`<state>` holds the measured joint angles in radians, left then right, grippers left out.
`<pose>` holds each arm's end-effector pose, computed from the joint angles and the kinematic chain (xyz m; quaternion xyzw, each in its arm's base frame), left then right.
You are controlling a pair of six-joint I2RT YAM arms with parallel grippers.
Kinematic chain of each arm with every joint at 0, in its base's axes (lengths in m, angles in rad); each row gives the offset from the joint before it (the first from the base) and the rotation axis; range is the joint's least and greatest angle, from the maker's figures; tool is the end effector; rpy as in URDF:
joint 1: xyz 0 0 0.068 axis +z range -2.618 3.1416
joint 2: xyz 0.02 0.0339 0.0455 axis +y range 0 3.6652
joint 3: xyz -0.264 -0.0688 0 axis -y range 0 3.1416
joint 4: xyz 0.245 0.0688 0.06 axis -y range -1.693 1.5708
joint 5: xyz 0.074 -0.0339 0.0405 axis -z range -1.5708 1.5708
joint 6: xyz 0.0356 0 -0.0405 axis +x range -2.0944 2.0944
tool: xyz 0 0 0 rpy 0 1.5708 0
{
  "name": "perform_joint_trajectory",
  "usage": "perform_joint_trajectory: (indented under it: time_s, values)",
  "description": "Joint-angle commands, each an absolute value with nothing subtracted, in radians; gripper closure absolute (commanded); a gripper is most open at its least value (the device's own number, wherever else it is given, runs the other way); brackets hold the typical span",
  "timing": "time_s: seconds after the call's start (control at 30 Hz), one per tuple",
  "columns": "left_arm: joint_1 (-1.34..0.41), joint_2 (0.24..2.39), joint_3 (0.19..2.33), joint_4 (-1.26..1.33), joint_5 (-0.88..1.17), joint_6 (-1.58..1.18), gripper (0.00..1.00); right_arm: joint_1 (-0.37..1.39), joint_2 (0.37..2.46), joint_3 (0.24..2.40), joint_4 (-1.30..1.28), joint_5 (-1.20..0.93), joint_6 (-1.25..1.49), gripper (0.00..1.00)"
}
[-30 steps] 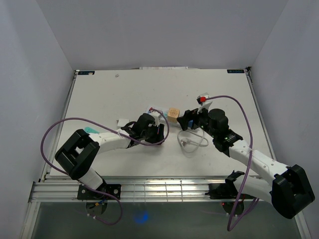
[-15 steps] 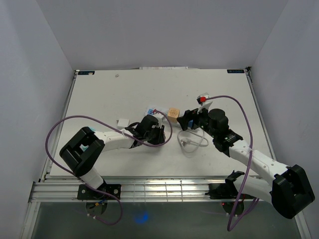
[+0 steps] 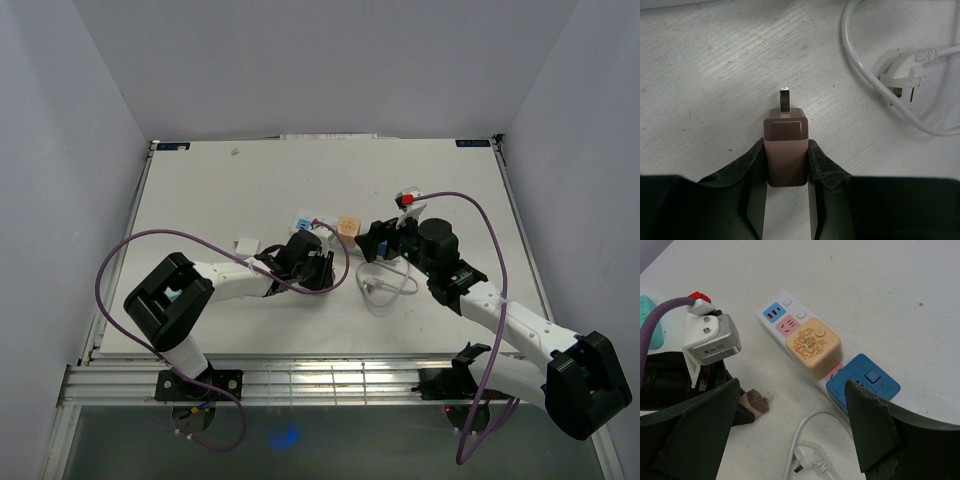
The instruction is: Insert the plug
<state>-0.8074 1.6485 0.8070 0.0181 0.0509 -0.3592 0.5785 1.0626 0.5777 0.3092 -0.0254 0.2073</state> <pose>0.2220 -0.2346 0.1536 0.2159 0.9053 -0.2208 0.2915 0.2039 0.1343 0.2639 -0.1494 0.7517 0.2549 0.5896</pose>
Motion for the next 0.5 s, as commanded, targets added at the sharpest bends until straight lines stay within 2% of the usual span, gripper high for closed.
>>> perform_joint_trajectory:
  time_s: [0.0,0.03,0.1,0.23,0.27,0.47]
  values:
    - [-0.811,1.631,0.799,-0.015,0.04,-0.351,0.74,0.583,1.046,0.609,0.328,-0.018,0.213,0.1]
    - [-0.81,1.632,0.801,-0.017,0.041,-0.353,0.65,0.583,1.048,0.609,0.328,-0.018,0.213,0.1]
    - [-0.813,1.64,0.805,-0.02,0.041,-0.353,0.59,0.583,1.048,0.609,0.328,-0.018,0.213,0.1]
    - [-0.815,1.646,0.81,-0.025,0.038,-0.353,0.55,0.583,1.046,0.609,0.328,-0.018,0.213,0.1]
    - [-0.815,1.646,0.811,-0.025,0.037,-0.353,0.51,0.583,1.048,0.609,0.328,-0.018,0.213,0.1]
    - [-0.822,1.651,0.815,-0.029,0.031,-0.353,0.46,0.583,1.046,0.609,0.327,-0.02,0.213,0.1]
